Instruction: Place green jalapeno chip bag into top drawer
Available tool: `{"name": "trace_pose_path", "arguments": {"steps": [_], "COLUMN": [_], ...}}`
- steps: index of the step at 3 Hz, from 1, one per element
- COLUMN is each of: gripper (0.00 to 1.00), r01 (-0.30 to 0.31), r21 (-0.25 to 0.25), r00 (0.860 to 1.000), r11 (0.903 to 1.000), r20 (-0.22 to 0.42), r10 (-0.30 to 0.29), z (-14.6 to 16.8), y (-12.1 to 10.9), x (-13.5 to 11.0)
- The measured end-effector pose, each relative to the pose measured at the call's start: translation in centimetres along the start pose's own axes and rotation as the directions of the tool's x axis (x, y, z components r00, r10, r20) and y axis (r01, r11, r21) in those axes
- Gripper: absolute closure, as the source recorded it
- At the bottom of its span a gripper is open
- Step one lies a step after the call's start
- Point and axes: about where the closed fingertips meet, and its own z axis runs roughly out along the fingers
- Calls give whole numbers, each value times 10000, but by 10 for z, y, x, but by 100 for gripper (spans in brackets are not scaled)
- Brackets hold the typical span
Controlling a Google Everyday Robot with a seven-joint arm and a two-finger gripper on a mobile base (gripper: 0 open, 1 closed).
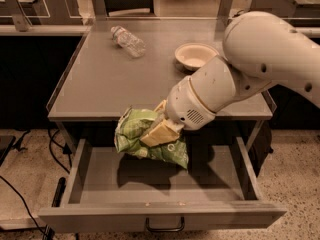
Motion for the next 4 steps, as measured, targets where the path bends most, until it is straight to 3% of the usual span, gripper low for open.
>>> {"name": "trace_pose_path", "arguments": {"steps": [1, 3, 4], "gripper": [100, 100, 100], "r01": [-117, -37, -13], "r21": [-88, 761, 772], "r00": [9996, 9971, 9970], "r11": [9999, 9971, 9970], "r20": [-274, -755, -776], "r10": [114, 95, 73], "z": [4, 44, 44], "y": [1, 10, 11], "x": [12, 84, 83]}}
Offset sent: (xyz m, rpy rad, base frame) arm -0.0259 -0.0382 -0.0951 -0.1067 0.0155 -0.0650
